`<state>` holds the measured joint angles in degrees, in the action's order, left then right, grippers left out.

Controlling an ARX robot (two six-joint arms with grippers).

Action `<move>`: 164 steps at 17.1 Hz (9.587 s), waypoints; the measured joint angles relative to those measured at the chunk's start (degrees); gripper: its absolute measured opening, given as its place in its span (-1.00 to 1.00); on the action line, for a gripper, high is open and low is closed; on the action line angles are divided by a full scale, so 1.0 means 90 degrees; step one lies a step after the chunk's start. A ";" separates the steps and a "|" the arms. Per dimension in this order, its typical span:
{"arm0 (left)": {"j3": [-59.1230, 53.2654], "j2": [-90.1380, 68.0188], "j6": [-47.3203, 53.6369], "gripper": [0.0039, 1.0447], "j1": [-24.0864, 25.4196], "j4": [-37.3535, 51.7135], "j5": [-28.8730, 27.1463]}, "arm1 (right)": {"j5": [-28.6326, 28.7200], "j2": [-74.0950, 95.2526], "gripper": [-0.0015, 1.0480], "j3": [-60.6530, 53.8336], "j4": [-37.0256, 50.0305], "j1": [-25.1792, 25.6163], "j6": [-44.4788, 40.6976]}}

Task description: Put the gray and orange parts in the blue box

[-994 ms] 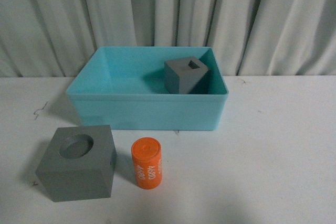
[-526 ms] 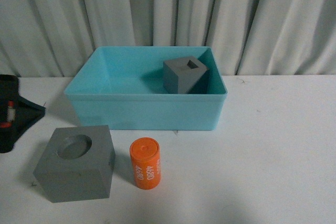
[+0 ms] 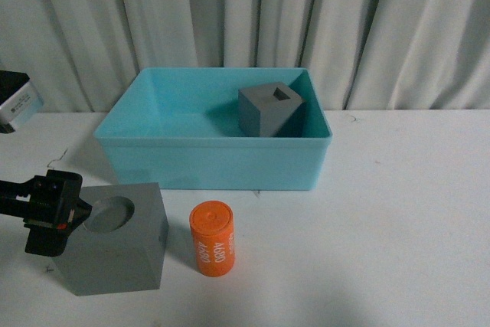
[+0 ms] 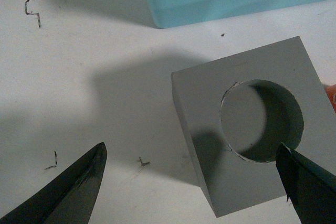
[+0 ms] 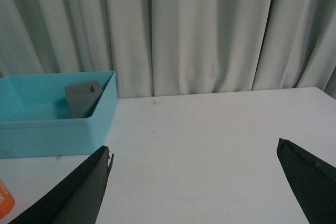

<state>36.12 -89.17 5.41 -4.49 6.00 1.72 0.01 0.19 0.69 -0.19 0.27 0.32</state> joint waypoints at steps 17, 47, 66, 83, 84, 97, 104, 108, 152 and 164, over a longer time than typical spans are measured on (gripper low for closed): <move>0.0580 -0.1438 -0.0046 0.46 -0.0313 0.0627 -0.0223 | 0.0000 0.0000 0.87 0.0000 0.0000 0.0000 0.0000; 0.5173 -0.3390 0.0699 -0.62 -0.0495 -0.0223 -0.0991 | 0.0000 0.0000 0.87 0.0000 -0.0002 0.0000 0.0000; 0.5321 -0.3910 0.0991 0.22 -0.0359 -0.0131 -0.1090 | 0.0000 0.0000 0.87 0.0000 -0.0002 0.0000 0.0000; -0.3723 0.7230 -0.0699 -0.97 0.0498 0.1736 -0.0194 | 0.0000 0.0002 0.87 0.0000 -0.0002 0.0000 0.0000; -0.3796 0.7395 -0.0699 -0.97 0.0498 0.1712 -0.0194 | 0.0000 0.0002 0.87 0.0000 -0.0002 0.0000 0.0000; -0.3946 0.9738 -0.0697 -0.97 0.0498 -0.0753 -0.0189 | -0.0002 0.0002 0.87 0.0000 -0.0005 0.0000 0.0000; -0.3946 0.9867 -0.0699 -0.97 0.0498 -0.0687 -0.0199 | 0.0000 -0.0002 0.87 0.0000 0.0000 0.0000 0.0000; -0.3946 0.9867 -0.0695 -0.04 0.0498 -0.0690 -0.0197 | 0.0000 -0.0002 0.87 0.0000 0.0000 0.0000 0.0000; -0.3946 0.9867 -0.0690 0.88 0.0498 -0.0690 -0.0194 | 0.3534 1.3738 0.87 0.7691 0.0522 -0.3201 -0.3470; -0.3946 0.9867 -0.0690 0.88 0.0498 -0.0690 -0.0194 | 0.3232 1.3182 -0.09 0.7082 0.1151 -0.3252 -0.2956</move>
<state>0.60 -0.36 -0.80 -0.01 -0.21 -0.03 29.10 118.83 64.42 10.17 -28.99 -26.28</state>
